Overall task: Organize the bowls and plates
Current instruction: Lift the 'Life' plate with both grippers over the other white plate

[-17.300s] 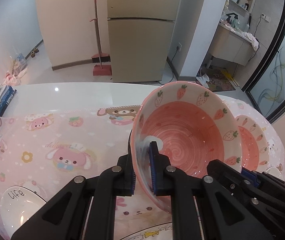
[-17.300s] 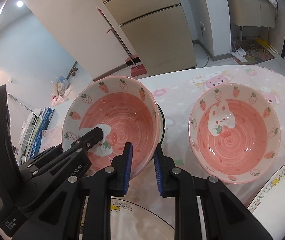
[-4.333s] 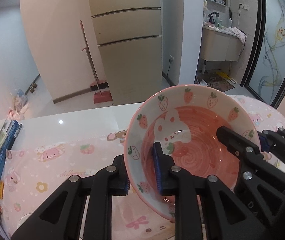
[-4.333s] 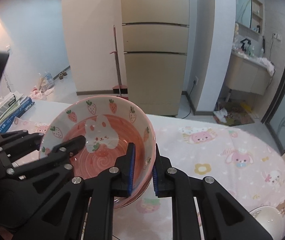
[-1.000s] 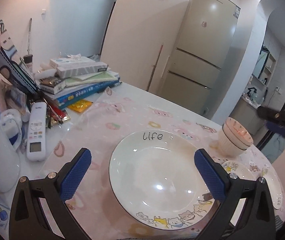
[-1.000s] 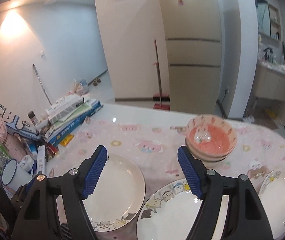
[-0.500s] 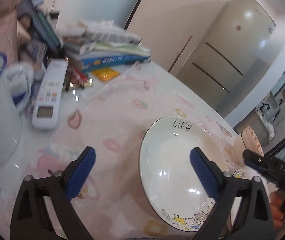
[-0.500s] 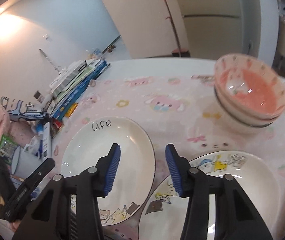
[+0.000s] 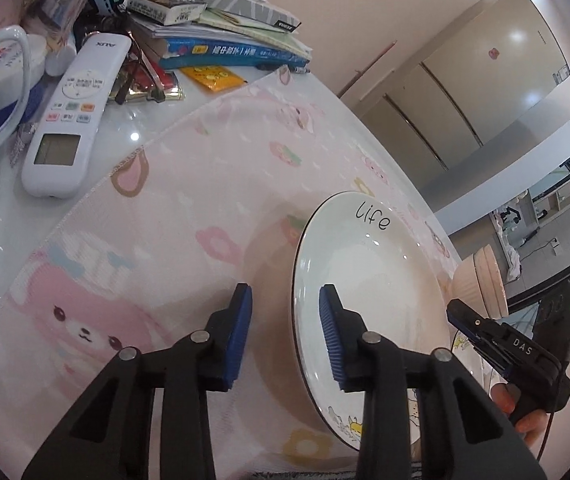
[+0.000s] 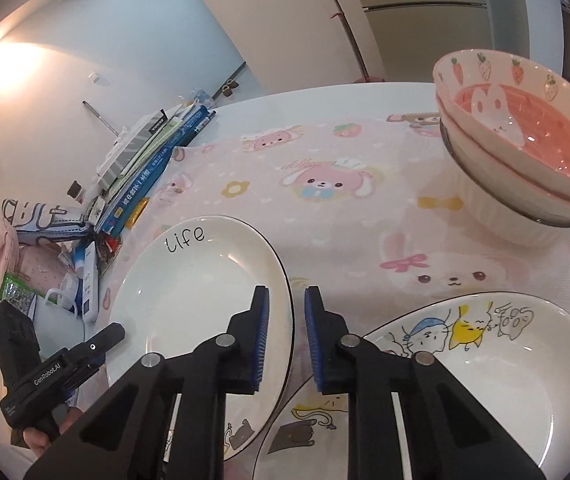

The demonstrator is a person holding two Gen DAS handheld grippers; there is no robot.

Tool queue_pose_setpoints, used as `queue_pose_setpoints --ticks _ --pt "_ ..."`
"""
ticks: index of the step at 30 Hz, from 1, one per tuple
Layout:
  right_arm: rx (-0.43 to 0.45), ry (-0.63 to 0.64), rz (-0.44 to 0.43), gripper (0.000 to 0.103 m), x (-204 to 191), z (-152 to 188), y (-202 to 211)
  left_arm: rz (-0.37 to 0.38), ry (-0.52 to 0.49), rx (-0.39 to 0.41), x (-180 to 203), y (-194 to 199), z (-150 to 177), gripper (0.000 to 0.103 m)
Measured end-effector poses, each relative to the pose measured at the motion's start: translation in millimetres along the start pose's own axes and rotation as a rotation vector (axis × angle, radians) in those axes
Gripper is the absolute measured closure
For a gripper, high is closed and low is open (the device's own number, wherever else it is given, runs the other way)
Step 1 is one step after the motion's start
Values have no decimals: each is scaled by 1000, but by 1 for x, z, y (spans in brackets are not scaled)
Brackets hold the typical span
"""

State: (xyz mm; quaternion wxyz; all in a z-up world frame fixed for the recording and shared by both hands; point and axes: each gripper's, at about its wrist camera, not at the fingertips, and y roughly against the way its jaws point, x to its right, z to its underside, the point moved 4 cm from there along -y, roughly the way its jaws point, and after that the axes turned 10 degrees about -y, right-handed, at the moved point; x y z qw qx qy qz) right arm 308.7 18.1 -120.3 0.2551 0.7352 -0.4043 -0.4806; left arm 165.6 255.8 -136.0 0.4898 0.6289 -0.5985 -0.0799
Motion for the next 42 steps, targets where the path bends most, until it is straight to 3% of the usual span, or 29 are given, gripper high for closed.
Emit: queue_pose_setpoints --ticks 2,5,12,16,19,24,29,35,42 --pt "-13 -6 -20 85 0 1 -2 -1 -4 -9 1 -2 1 77" --pt "-29 9 -6 87 -1 4 -9 28 -14 -35 3 -6 3 97" --pt "-6 76 46 89 -3 12 -19 9 -39 -32 7 -6 6 97" --pt "30 149 137 89 -13 17 -20 -38 -110 -38 17 -7 6 96" --pt "35 160 99 89 -13 16 -15 -72 -140 -38 20 -6 7 95" --pt "-13 76 -36 89 -9 9 -8 -57 -107 -23 12 -2 5 95" --pt "3 71 -35 89 -19 7 6 -44 -122 -28 16 4 5 93" --pt "18 70 -18 89 -32 10 33 -26 -121 49 31 37 -1 93" --pt "77 74 -20 89 -38 13 92 -31 -203 73 70 72 -6 93"
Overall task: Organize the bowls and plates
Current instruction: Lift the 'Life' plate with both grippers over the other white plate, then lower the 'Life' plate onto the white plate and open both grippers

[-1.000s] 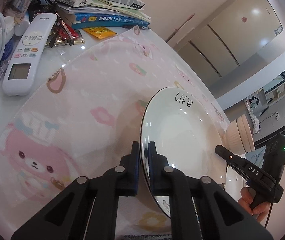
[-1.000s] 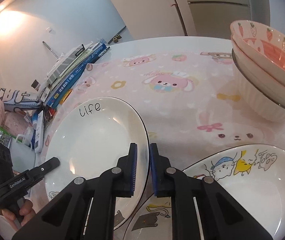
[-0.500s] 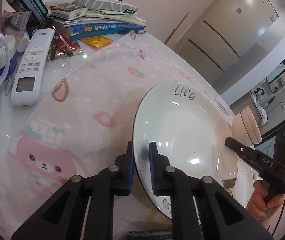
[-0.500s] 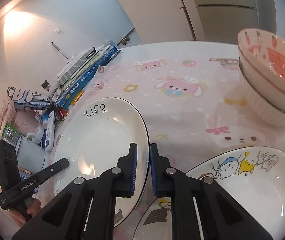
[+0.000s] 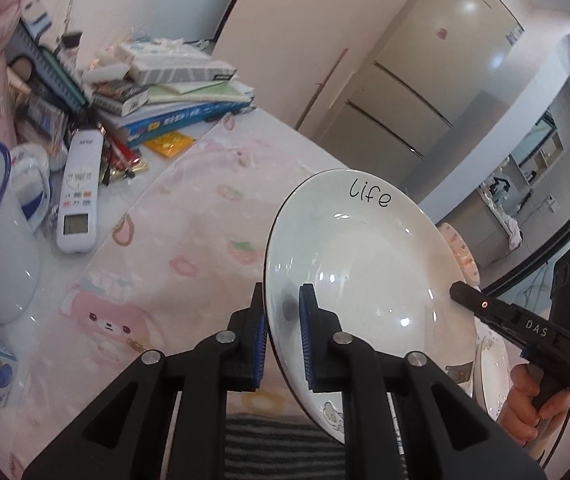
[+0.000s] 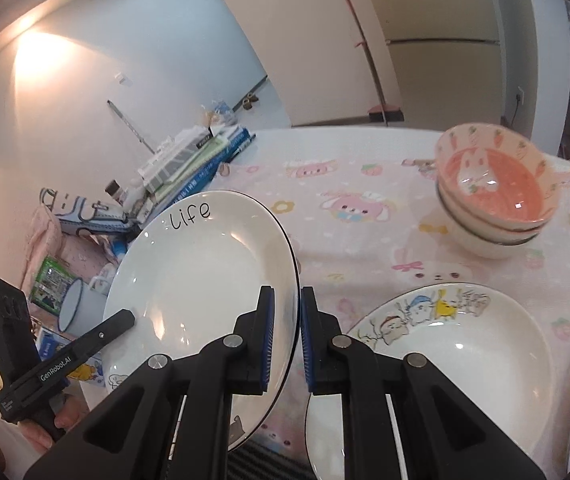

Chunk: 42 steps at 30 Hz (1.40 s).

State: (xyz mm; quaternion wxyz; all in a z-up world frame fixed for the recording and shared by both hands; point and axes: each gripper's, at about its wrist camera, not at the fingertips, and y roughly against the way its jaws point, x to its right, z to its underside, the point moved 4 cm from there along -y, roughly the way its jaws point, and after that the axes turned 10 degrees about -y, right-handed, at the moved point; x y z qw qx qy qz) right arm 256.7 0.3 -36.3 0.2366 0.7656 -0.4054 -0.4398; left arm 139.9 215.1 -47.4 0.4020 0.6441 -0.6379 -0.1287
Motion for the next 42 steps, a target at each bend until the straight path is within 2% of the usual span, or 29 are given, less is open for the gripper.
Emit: queue_pose_setpoints --ticks 11,15,19,24,30,32,38,42 --pt "156 -48 48 89 33 0 112 77 -116 43 88 32 -15 93" --pt "160 -72 93 89 51 1 134 117 -174 2 115 25 -21 93" --pt "181 -109 84 89 74 4 147 116 -232 -23 135 15 -20 93" --pt "184 -156 95 89 99 14 145 143 -248 -85 146 -7 -5 92" --pt "148 -187 124 89 124 30 125 157 -249 -152 147 -38 16 91" --pt "127 -185 139 85 132 33 116 152 -265 -165 149 -45 22 91" --pt "70 -202 203 85 152 43 88 124 -311 -222 150 -72 41 90" --pt "36 -208 232 85 160 49 73 87 -353 -215 151 -75 48 90"
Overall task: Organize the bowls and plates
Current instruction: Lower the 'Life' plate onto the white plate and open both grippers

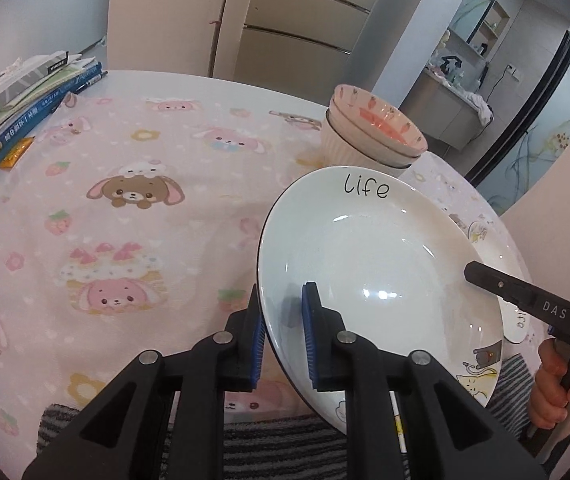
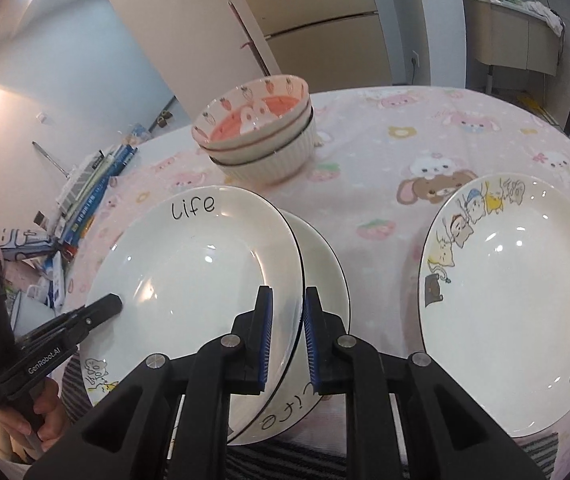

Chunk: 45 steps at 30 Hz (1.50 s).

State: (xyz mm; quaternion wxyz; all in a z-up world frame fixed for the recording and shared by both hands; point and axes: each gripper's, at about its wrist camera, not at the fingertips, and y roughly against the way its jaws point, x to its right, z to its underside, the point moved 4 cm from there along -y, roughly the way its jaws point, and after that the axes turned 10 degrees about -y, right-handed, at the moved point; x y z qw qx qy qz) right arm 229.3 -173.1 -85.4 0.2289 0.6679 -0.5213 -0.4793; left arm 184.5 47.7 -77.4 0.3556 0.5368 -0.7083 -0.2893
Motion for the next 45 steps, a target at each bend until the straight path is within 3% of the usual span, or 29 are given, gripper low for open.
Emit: queue_pose_setpoints --ticks 10,19,27,31,34,39,45 --pt "-20 34 52 85 2 13 -12 -25 -33 -32 0 -13 11 87" --pt "-63 52 80 85 5 19 -27 -54 -60 -13 3 -10 11 87" --pt "-6 202 190 81 -11 25 -28 -106 -98 1 8 -12 11 85" --pt "30 281 259 80 -18 28 -26 -173 -161 8 16 -12 12 79" --pt "56 332 302 80 -21 29 -25 -174 -180 5 19 -15 12 74" --pt "48 311 293 80 -19 27 -23 -171 -210 10 24 -18 13 66" --pt "34 258 240 83 -13 24 -19 -144 -195 13 24 -20 12 66"
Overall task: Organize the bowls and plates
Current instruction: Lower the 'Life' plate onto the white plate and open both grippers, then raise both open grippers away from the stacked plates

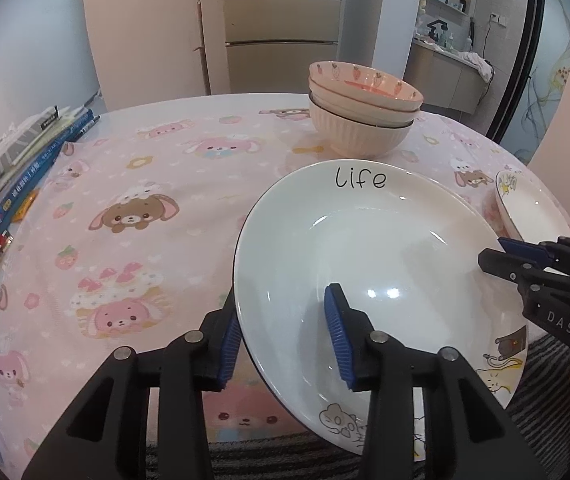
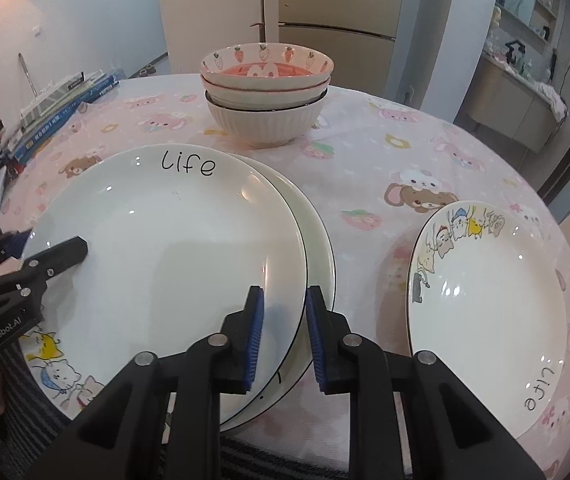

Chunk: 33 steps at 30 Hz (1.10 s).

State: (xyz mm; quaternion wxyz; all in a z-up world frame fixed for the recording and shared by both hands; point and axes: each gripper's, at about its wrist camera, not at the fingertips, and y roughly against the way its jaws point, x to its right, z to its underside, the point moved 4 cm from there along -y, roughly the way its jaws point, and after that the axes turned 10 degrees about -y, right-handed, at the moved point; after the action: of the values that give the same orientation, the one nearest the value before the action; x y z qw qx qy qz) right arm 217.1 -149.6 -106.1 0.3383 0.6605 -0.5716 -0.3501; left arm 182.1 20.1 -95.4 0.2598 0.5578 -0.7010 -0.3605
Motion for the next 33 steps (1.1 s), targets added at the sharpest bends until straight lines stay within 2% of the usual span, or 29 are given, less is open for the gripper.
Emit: queue_pose_setpoints --ticks 1,3,7,11,15,18,28,29,31,33 --pt "0 -6 3 88 2 0 0 8 14 0 -3 1 0 77" --pt "-1 -25 -17 89 6 -1 0 -2 66 12 -13 6 1 89" --pt "-9 -54 -42 91 11 -2 1 120 172 4 -29 7 2 95" --pt "7 -43 -21 93 10 -2 3 103 144 9 -23 10 3 95" --pt "32 -44 23 93 15 -4 7 103 93 -2 -11 7 5 93" --pt "25 -45 17 93 18 -4 5 50 44 15 -4 7 4 92" --pt "1 -137 -52 93 34 -7 4 24 27 13 -3 -2 2 90" --pt "-2 -144 -59 93 35 -7 4 23 27 13 -3 -3 2 88" --pt "-7 -155 -68 93 36 -8 4 13 30 7 -4 -3 3 73" --pt "6 -160 -69 92 37 -9 7 12 24 14 -3 -1 3 65"
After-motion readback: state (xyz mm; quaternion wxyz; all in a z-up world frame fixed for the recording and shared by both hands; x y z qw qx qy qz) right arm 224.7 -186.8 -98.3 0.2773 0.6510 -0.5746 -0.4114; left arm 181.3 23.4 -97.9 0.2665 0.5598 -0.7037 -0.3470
